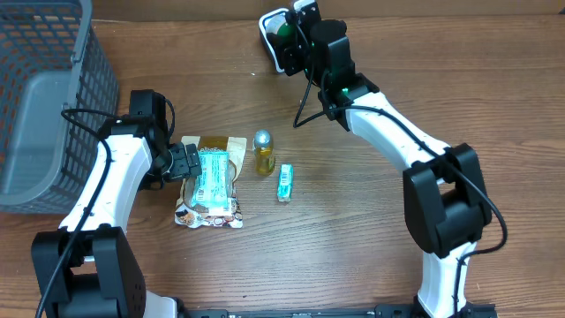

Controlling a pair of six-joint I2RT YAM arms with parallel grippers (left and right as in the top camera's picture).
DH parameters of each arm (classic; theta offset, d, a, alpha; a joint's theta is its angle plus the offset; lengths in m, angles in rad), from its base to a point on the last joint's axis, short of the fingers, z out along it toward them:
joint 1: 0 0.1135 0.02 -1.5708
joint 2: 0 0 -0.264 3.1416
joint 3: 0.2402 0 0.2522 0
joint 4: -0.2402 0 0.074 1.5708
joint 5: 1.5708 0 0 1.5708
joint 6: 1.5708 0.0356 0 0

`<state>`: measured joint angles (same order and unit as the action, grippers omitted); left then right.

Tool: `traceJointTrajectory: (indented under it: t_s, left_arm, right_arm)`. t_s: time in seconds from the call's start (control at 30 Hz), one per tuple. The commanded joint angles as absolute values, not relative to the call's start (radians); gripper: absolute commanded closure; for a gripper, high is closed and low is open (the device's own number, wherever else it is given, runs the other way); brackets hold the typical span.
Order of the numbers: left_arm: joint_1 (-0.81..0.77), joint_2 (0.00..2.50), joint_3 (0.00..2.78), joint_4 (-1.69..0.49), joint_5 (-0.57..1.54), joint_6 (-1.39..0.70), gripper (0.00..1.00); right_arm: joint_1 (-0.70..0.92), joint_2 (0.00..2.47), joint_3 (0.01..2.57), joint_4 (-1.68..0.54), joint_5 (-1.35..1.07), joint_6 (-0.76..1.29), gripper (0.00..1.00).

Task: Scan the item barcode
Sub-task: 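Hold the jar's label under the white scanner with the right gripper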

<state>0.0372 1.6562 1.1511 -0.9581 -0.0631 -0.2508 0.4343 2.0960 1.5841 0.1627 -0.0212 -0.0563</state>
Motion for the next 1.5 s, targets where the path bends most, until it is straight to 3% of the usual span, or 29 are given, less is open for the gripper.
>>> traceJointTrajectory:
  t_s: [0.0,0.53,0.77,1.0,1.47]
  left_arm:
    - [0.04,1.66,1.168,-0.96,-0.055,-0.239,0.0]
    - [0.039,1.66,1.168,-0.96,-0.055,-0.239,0.01]
    - [0.04,1.66,1.168,-0.96,-0.055,-0.239,0.0]
    - [0.039,1.66,1.168,-0.96,-0.055,-0.239,0.0]
    - [0.039,1.66,1.168,-0.96,-0.055,-0.239,0.0]
  right_arm:
    - [0.436,2.156,1.618,0.224,0.002,-0.061,0.96]
    - [0.435,2.298,1.618,0.555,0.078,-0.06,0.96]
    - [0.409,2.303,1.637,0.568,0.077,-0.048,0.96]
    - [0.378,2.304,1.756,0.457,0.065,0.09,0.96]
    - [0.377,2.399,1.771,0.535,0.025,0.09,0.96]
